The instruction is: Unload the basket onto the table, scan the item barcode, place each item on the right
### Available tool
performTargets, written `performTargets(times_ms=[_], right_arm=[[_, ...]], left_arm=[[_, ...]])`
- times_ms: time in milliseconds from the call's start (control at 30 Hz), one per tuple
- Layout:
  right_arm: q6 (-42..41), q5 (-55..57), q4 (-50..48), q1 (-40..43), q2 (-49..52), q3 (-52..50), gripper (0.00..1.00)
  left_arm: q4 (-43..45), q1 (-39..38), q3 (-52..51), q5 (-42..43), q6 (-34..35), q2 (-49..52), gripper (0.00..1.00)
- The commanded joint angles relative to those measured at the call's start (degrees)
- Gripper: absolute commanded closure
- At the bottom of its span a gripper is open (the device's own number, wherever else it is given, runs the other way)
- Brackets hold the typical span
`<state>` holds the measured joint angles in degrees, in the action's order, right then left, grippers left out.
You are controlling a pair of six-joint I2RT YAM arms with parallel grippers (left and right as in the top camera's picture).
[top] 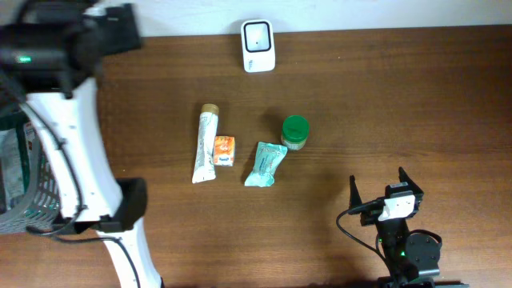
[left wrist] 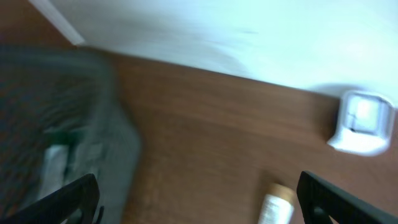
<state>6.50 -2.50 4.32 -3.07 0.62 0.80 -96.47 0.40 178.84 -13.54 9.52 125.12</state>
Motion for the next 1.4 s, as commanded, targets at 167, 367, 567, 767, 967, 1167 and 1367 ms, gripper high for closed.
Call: performTargets(times_ms=[167, 367, 567, 767, 967, 1167, 1367], right_arm=[[0.33, -0.28, 0.00, 0.09, -0.42, -0.48, 0.02], [0.33, -0.28, 0.00, 0.09, -0.42, -0.48, 0.02], [0.33, -0.28, 0.02, 0.09, -0.42, -0.48, 0.02], [0.33, -0.28, 0.02, 0.11, -0.42, -0.48, 0.02], [0.33, -0.28, 0.00, 0.09, -0.42, -0.48, 0.02], [0.33, -0.28, 0.00, 0.09, -0.42, -0.48, 0.02], [0.33, -0.28, 0.00, 0.09, -0.42, -0.48, 0.02]], left_arm=[[-0.24, 23.15, -1.33, -0.24, 11.74, -1.05, 0.01], [0.94, 32.85, -15.21, 4.55, 10.12, -0.09, 0.01], [11.87, 33.38, -39.36, 4.52, 7.58, 0.02, 0.00], [32.09, 33.42, -62.34, 2.58, -2.62, 0.02, 0.03], [47.04, 33.42, -77.75, -1.07, -9.22, 0.02, 0.14], [51.67, 33.44, -83.49, -3.23, -11.10, 0.94, 0.16], [51.21, 34.45, -87.41, -13.31, -11.08, 0.94, 0.25]])
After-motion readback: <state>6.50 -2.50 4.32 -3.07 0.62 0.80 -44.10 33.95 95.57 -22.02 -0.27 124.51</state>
